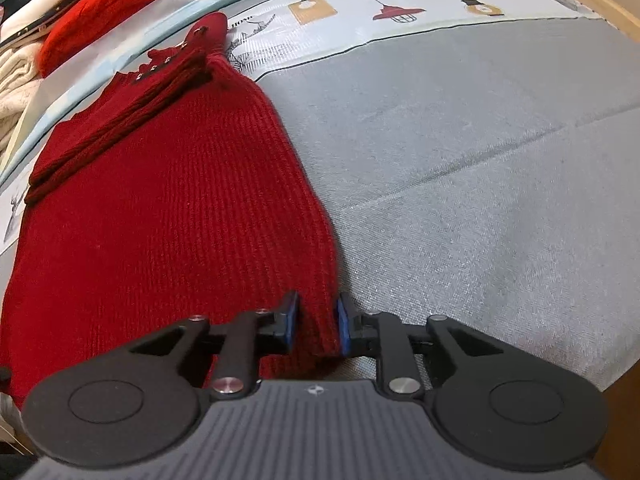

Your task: Fold small clothes

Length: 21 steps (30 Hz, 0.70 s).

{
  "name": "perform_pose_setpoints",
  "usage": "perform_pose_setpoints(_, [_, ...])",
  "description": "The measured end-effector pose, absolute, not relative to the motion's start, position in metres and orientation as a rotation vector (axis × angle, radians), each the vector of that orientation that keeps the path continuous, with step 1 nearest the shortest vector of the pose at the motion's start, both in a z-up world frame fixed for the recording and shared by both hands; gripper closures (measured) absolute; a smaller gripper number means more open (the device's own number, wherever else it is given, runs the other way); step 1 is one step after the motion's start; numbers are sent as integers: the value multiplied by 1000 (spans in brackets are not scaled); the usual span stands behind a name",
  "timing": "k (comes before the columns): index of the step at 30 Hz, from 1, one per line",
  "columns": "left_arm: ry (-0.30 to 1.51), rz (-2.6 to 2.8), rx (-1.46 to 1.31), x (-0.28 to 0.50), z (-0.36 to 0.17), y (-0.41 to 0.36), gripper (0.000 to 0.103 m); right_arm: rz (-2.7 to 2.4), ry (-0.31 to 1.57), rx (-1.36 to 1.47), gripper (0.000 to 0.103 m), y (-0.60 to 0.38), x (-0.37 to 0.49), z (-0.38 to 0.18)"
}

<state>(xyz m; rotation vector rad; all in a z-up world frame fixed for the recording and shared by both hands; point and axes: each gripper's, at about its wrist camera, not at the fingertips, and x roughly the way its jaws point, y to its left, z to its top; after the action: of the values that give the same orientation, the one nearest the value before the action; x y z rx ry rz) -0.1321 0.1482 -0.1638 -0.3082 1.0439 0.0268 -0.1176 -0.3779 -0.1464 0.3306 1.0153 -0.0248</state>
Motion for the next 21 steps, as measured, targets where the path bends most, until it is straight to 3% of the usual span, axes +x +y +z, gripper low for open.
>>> perform_pose_setpoints(5, [1001,-1,-262,-136,-137,140,89,-9,957,349,92,-381,-125,-129])
perform_pose_setpoints(12, [845,-133,-242,-158,-65,137,93,133,797,447,93,-385,-145,-60])
perform_pose_setpoints(21, [742,-223,-317,-238,9,154,95,233,611,470,95,-397,-217,19])
